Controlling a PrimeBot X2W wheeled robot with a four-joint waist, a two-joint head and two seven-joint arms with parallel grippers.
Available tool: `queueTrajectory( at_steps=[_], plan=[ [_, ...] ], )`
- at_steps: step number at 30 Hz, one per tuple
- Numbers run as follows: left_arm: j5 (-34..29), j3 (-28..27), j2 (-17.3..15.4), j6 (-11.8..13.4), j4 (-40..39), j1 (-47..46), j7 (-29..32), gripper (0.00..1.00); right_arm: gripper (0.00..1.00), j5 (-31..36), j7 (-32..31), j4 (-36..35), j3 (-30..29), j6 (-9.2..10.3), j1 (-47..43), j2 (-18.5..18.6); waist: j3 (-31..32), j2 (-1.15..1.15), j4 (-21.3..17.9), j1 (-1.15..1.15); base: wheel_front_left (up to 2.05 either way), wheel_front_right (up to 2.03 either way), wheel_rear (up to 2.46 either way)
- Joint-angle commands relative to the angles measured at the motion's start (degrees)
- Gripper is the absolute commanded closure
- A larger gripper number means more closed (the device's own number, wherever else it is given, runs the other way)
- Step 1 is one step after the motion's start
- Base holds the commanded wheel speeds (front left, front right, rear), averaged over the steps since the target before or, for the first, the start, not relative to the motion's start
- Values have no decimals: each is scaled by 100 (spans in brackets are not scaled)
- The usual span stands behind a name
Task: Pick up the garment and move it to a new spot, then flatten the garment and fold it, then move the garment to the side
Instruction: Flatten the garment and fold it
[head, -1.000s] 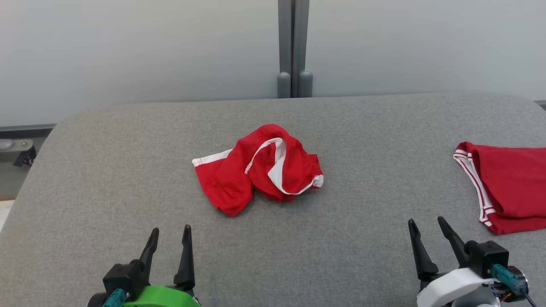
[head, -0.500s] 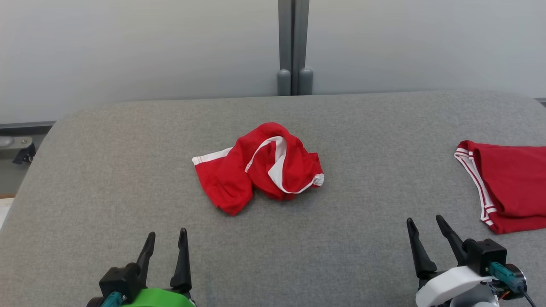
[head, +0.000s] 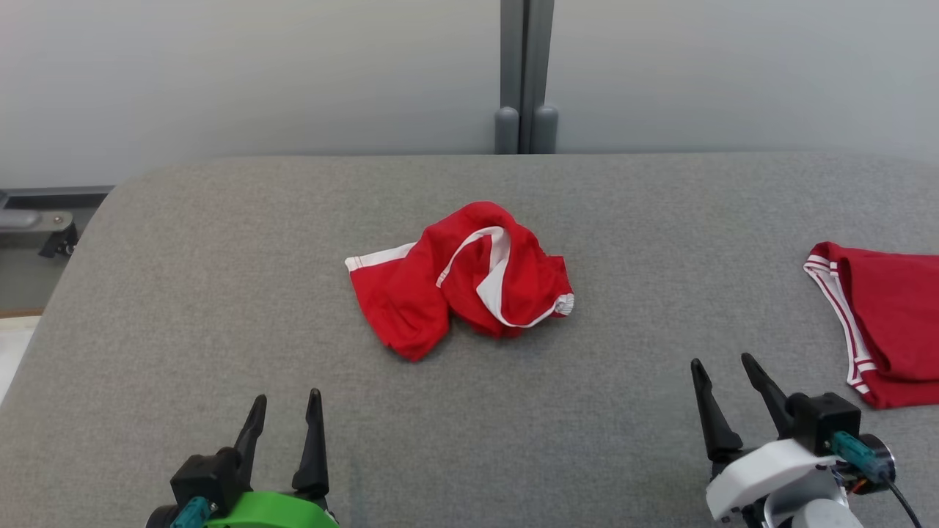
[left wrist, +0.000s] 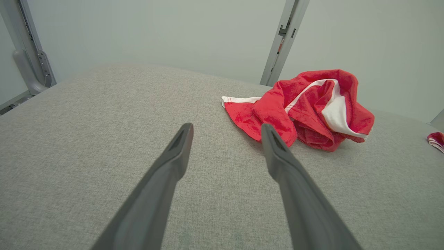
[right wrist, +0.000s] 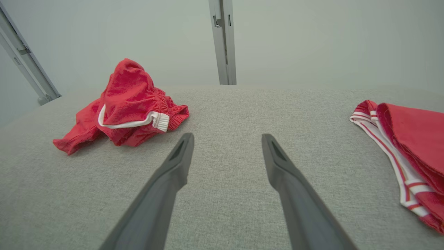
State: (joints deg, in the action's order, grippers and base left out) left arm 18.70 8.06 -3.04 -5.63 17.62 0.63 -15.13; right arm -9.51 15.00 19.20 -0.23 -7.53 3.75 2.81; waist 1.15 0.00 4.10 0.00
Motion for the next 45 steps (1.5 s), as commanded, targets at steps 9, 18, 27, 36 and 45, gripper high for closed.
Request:
queueTrajectory(
  at_steps=[9, 18, 27, 36, 45],
  plan=[
    [-41, 79, 5, -56, -40, -353, -1, 0, 0, 574, 25, 1002, 427, 9, 1110, 19, -473, 0, 636, 0, 0, 0, 0],
    [69, 90, 8, -12, -140, -549, -1, 0, 0, 1017, 19, 2350, 606, 9, 2222, 32, -905, 0, 1071, 0, 0, 0, 0],
    [101, 168, 9, 56, -169, -637, -1, 0, 5, 928, 19, 3053, 777, 9, 2893, 68, -1084, 0, 1150, 0, 0, 0, 0],
    [25, 140, 9, 44, -120, -551, -1, 0, 100, 560, 19, 2293, 1093, 9, 2720, 47, -929, 0, 876, 0, 0, 0, 0],
    [-55, 117, 6, 2, -65, -330, -1, 0, 100, -253, 19, 890, 1464, 9, 2047, 18, -477, 0, 352, 0, 0, 0, 0]
  ],
)
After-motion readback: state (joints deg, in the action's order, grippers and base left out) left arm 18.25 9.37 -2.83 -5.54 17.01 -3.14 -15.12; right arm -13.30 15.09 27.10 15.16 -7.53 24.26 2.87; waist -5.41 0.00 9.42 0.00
